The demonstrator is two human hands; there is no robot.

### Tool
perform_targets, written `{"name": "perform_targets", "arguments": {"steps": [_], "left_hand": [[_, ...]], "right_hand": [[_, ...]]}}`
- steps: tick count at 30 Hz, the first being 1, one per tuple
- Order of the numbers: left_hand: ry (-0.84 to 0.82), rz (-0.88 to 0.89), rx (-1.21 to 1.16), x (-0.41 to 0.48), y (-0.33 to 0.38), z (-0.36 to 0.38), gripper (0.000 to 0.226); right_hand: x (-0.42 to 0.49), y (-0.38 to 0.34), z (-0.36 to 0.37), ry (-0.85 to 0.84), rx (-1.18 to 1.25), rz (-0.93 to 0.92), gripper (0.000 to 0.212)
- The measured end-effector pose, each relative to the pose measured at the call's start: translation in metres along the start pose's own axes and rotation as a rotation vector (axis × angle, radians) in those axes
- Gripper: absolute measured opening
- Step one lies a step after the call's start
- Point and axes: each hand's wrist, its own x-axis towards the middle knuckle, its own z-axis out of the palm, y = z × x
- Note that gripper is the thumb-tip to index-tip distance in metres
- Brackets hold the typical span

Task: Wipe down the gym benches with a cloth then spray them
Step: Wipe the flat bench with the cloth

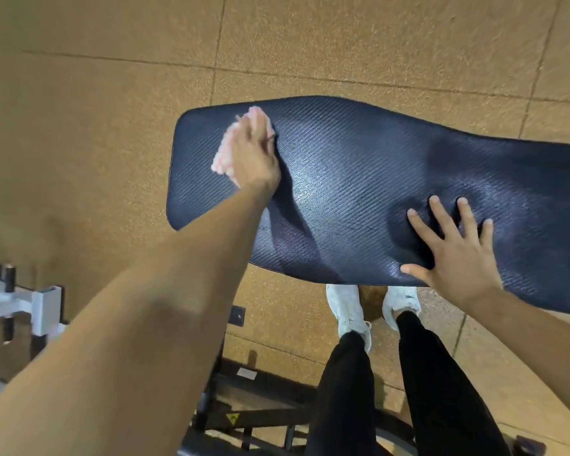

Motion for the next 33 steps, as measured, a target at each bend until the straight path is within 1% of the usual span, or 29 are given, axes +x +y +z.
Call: {"name": "perform_targets", "arguments": {"steps": [2, 4, 7, 9, 11, 14, 17, 19, 22, 23, 25, 27, 29, 31, 33], "left_hand": [[-0.025, 0.251, 0.013, -0.026, 0.013, 0.016, 0.052], [-0.091, 0.405, 0.041, -0.062, 0.019, 0.028, 0.055], [-0.279, 0.537, 0.128, -0.125, 0.011, 0.034, 0.062], [-0.389, 0.595, 0.04, -0.164, 0.003, 0.029, 0.06], [-0.49, 0.566, -0.057, -0.194, -0.004, 0.021, 0.051], [-0.604, 0.358, -0.228, -0.221, -0.007, 0.001, 0.035], [-0.622, 0.044, -0.476, -0.238, -0.012, -0.025, 0.031], [-0.525, -0.167, -0.609, -0.246, -0.023, -0.036, 0.03], [-0.278, -0.545, -0.878, -0.254, -0.039, -0.041, 0.034], [-0.211, -0.643, -0.982, -0.253, -0.042, -0.04, 0.038], [-0.187, -0.794, -1.104, -0.25, -0.037, -0.042, 0.048], [-0.26, -0.971, -1.157, -0.245, -0.026, -0.039, 0.054], [-0.299, -1.172, -1.235, -0.247, -0.015, -0.028, 0.064], [-0.272, -1.284, -1.365, -0.251, 0.003, -0.011, 0.047], [-0.244, -1.346, -1.468, -0.254, 0.024, 0.003, 0.033]], "right_hand": [[0.0, -0.001, 0.0, -0.01, 0.009, 0.008, 0.098], [0.0, -0.001, 0.0, -0.026, 0.012, 0.019, 0.101], [0.0, -0.003, -0.005, -0.055, 0.002, 0.031, 0.103], [0.0, -0.005, -0.009, -0.076, 0.005, 0.043, 0.103], [0.0, -0.007, -0.012, -0.098, 0.015, 0.054, 0.103], [0.0, -0.01, -0.018, -0.14, 0.036, 0.069, 0.102], [-0.003, -0.017, -0.024, -0.158, 0.051, 0.093, 0.098], [-0.009, -0.025, -0.03, -0.158, 0.068, 0.106, 0.09], [-0.029, -0.034, -0.031, -0.146, 0.157, 0.078, 0.068], [-0.038, -0.035, -0.029, -0.146, 0.189, 0.068, 0.062], [-0.058, -0.034, -0.023, -0.135, 0.235, 0.077, 0.056], [-0.076, -0.027, -0.017, -0.111, 0.272, 0.119, 0.054], [-0.09, -0.015, -0.012, -0.099, 0.309, 0.199, 0.053], [-0.103, -0.003, -0.005, -0.099, 0.427, 0.356, 0.05], [-0.11, 0.004, 0.004, -0.139, 0.661, 0.597, 0.042]]}}
